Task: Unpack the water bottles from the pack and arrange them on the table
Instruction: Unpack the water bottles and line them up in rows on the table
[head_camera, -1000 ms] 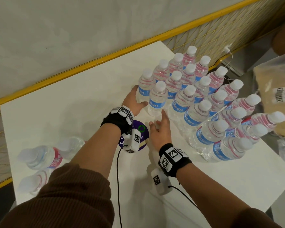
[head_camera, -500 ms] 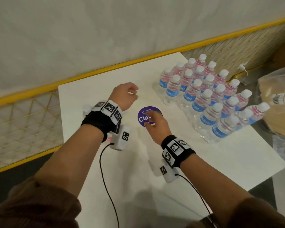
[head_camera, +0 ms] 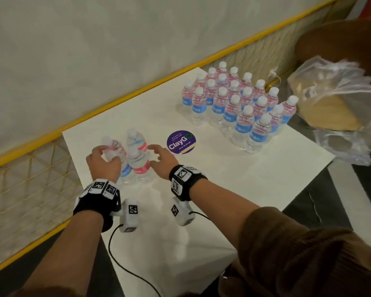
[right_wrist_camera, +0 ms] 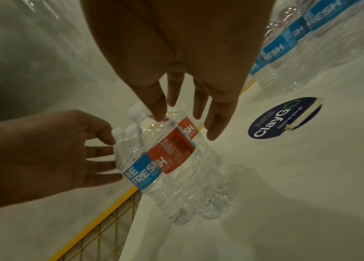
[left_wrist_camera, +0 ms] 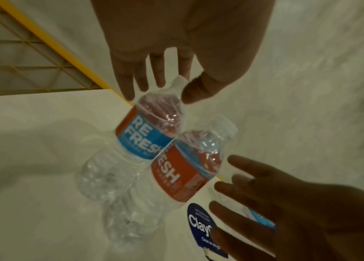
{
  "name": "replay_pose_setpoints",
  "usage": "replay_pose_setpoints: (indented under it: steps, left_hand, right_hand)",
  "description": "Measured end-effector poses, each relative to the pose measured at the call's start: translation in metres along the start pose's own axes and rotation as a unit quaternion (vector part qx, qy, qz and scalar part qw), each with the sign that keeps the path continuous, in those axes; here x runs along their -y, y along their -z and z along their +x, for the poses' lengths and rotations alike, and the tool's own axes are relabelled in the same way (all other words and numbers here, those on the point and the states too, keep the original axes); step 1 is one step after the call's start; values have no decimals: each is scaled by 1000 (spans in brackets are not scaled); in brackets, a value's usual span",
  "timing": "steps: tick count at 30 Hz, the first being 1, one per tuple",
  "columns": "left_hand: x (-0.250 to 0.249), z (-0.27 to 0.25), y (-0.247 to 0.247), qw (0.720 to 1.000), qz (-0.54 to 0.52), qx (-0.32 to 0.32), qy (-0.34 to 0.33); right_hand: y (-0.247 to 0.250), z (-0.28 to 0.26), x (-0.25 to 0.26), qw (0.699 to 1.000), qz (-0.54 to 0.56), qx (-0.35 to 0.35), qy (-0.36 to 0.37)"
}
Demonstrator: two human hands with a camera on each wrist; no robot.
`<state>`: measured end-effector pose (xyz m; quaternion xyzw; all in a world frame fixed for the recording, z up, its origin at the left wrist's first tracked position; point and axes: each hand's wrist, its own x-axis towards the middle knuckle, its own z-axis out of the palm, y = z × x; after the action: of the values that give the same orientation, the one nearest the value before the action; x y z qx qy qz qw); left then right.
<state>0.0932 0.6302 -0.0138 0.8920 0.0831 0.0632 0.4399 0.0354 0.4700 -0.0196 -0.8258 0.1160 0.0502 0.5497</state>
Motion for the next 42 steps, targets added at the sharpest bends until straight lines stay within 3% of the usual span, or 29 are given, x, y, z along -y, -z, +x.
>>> replay_pose_setpoints:
  steps: [3,12,23,33,37,42]
  left_hand:
    - [12,-3,-4,993,-9,110,49]
    - [-2,-22,-9,979,11,205,-10]
    - [-50,-63,-106,944,-21,299,-137]
    - [-95,-92,-181,903,-23,390,-179]
    - [-94,-90,-187,884,-71,446,-117]
    - [-64,-87,-201,873,5,476,-107]
  right_hand:
    - [-8,0,9,998,-33,51,1]
    - [-10,2,8,999,-46,-24,0]
    - [104,-44,-47,992,-54,-104,-43]
    - [164,-71,-90,979,18,-191,-70]
    - [161,-80,-108,963,114,-209,-126]
    - [141,-85,-137,958,109,-213,-156]
